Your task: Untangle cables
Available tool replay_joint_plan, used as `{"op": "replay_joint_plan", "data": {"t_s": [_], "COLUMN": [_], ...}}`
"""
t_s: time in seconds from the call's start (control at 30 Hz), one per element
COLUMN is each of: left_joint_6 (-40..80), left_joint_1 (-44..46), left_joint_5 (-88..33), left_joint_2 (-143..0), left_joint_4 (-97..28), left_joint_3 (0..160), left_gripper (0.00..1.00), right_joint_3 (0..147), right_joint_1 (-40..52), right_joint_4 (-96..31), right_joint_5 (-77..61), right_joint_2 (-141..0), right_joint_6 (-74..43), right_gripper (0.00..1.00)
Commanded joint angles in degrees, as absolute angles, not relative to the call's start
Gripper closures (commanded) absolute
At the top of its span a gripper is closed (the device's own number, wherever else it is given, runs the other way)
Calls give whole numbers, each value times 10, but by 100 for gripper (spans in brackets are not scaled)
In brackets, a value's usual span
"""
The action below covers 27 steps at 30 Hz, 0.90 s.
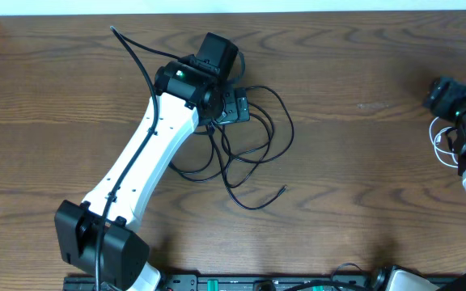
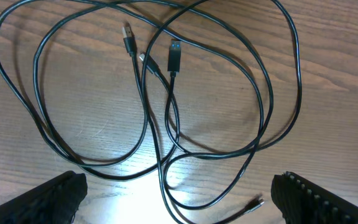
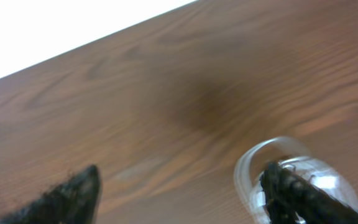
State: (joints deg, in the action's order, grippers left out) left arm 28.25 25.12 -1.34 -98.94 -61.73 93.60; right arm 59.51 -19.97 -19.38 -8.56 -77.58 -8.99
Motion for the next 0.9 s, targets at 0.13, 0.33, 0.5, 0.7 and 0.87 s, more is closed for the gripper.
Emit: {"op": "replay_joint_plan", "data": {"t_s": [0.13,0.33,0.5,0.7,0.87], "left_joint_6": [277,277,277,277,277], "left_joint_1": [250,250,250,250,250], "left_joint_5": [-10,-10,-10,-10,-10], "left_joint_2": [-985,-985,-985,-985,-985], "left_joint_4": [-621,-621,-621,-621,-621], "left_joint_3": [940,940,940,940,940], "left_gripper": [0,0,0,0,0], "right_joint_3": [602,602,602,602,602], "right_joint_1": [-126,-26,47,130,198], "right_joint_4": [-276,-294,-284,-243,-215], "right_joint_5": [-280,-277,-277,-278,-280], "right_joint_2": [-788,-813,-849,-908,-949], "right_joint_6": [-150,-153,-198,-229,-284], "right_gripper": [27,32,34,35,35]}}
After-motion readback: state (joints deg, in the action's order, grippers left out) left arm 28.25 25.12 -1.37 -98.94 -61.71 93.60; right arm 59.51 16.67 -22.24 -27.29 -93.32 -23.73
